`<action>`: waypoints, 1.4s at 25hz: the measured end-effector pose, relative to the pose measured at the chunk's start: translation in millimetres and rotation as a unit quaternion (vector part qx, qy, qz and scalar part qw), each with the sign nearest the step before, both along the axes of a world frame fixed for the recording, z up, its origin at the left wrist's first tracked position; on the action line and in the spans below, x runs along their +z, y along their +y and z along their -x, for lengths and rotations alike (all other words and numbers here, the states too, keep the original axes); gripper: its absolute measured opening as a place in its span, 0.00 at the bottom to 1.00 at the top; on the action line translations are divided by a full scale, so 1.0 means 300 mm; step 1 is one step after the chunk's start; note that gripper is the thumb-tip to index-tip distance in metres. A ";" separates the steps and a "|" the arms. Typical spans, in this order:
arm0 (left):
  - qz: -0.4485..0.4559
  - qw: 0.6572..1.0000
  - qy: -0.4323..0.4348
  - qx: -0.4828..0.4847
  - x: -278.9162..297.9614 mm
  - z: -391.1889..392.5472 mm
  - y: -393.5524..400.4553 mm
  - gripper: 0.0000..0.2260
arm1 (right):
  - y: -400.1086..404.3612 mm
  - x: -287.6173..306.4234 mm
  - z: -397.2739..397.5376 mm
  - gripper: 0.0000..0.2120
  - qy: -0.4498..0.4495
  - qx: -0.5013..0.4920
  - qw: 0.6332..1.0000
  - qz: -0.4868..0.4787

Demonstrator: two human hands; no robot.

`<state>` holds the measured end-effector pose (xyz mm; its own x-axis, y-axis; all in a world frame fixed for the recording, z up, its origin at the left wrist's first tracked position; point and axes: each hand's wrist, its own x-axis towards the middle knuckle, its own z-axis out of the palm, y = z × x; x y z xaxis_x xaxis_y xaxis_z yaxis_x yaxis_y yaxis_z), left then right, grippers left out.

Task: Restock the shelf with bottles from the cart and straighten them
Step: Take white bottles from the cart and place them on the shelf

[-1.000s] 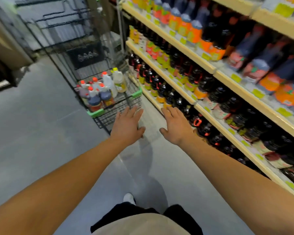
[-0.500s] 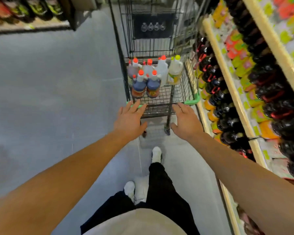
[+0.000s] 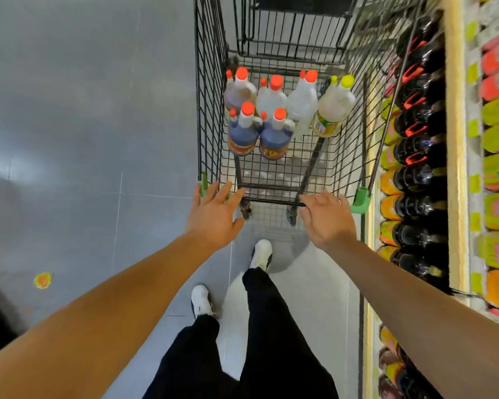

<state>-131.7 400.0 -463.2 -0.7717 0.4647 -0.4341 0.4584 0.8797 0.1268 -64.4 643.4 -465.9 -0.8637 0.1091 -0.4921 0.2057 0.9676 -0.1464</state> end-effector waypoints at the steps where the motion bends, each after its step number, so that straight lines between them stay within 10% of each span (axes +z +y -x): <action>1: 0.000 1.000 0.010 0.002 -0.021 -0.017 -0.001 0.29 | -0.002 -0.011 -0.009 0.20 0.013 -0.018 1.000 0.008; 35: 0.020 0.996 0.081 0.015 -0.093 -1.488 -0.444 0.31 | -0.467 -0.138 -1.458 0.12 0.227 -0.078 0.970 0.040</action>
<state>314.8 266.9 -491.2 -0.8461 0.4260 -0.3203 0.4440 0.8958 0.0186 372.9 503.1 -507.5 -0.9695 0.2326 -0.0775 0.2451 0.9116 -0.3301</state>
